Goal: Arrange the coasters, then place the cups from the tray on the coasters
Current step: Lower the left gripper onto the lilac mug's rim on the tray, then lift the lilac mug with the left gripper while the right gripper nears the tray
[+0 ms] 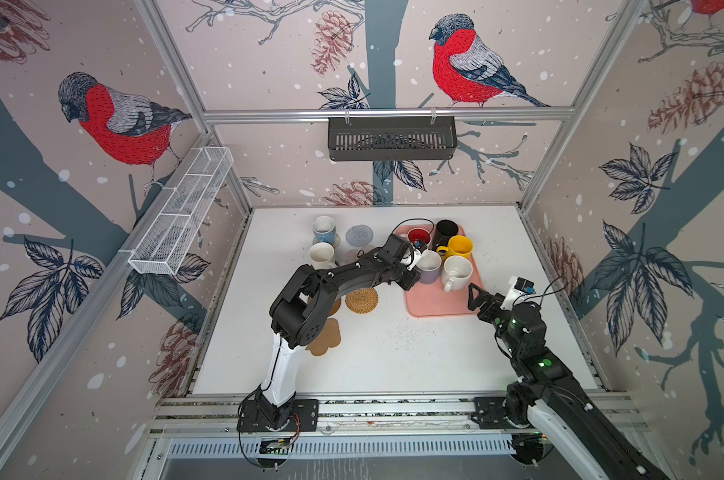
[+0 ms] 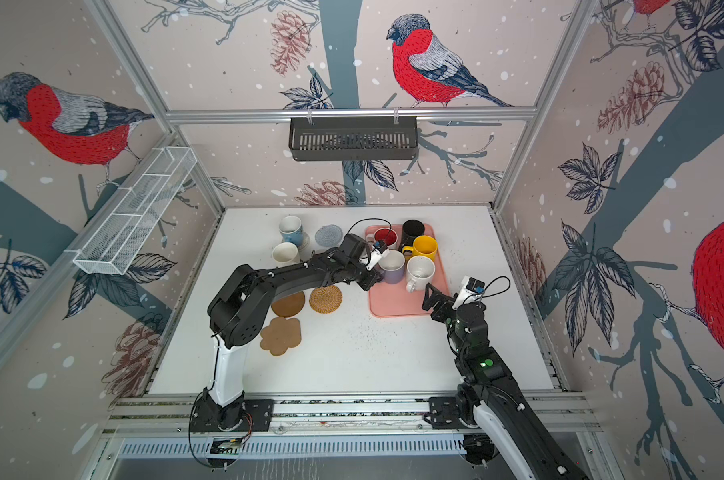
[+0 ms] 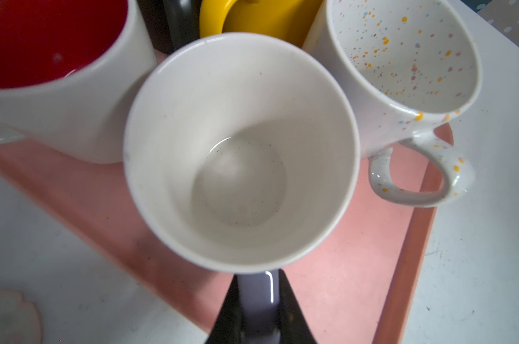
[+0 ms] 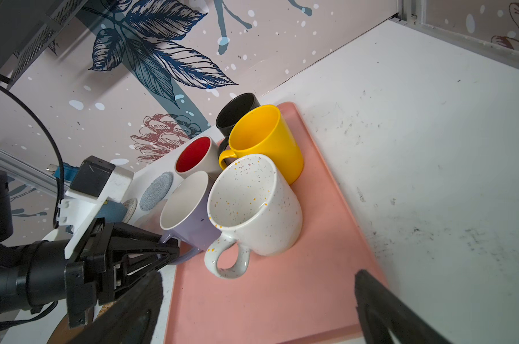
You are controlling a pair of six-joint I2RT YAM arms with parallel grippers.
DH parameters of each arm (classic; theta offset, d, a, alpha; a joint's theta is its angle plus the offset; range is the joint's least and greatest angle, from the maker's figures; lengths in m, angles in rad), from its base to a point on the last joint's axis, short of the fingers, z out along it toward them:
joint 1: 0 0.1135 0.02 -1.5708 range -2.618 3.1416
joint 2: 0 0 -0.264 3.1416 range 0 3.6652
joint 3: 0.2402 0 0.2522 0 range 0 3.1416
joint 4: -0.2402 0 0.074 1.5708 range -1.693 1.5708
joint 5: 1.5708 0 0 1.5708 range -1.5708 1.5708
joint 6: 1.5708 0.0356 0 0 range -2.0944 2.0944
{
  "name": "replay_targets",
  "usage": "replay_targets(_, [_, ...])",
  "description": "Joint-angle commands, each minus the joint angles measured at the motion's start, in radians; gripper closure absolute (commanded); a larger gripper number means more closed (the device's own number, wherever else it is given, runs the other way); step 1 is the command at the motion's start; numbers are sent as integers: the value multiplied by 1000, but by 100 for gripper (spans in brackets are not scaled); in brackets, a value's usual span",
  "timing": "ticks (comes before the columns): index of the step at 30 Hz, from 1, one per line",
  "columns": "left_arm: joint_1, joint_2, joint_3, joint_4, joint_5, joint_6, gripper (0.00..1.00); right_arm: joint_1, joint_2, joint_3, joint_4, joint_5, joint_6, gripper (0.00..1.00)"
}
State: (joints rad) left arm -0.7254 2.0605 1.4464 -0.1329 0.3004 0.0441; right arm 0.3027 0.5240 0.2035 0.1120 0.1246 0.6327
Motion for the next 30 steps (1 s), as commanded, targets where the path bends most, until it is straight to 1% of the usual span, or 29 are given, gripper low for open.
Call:
replay_targets(1, [-3, -28, 6, 26, -29, -2, 100, 1, -3, 10, 11, -4, 10, 0])
replay_targets(6, [-8, -89, -26, 52, -38, -25, 100, 0, -13, 13, 8, -8, 9, 1])
replay_targets(12, [-26, -158, -27, 20, -62, -45, 100, 1, -32, 48, -30, -40, -19, 0])
replay_targets(19, [-34, -282, -96, 7, -102, -122, 100, 1, -91, 71, -63, -35, -52, 0])
replay_targets(23, [-40, -357, -135, -18, -137, -171, 100, 2, -101, 91, -99, -38, -68, 1])
replay_targets(26, [-41, -401, -154, -58, -198, -231, 100, 2, -99, 89, -105, -57, -63, 0])
replay_targets(30, [-43, -485, -232, -64, -247, -280, 100, 2, -99, 91, -110, -95, -57, 0])
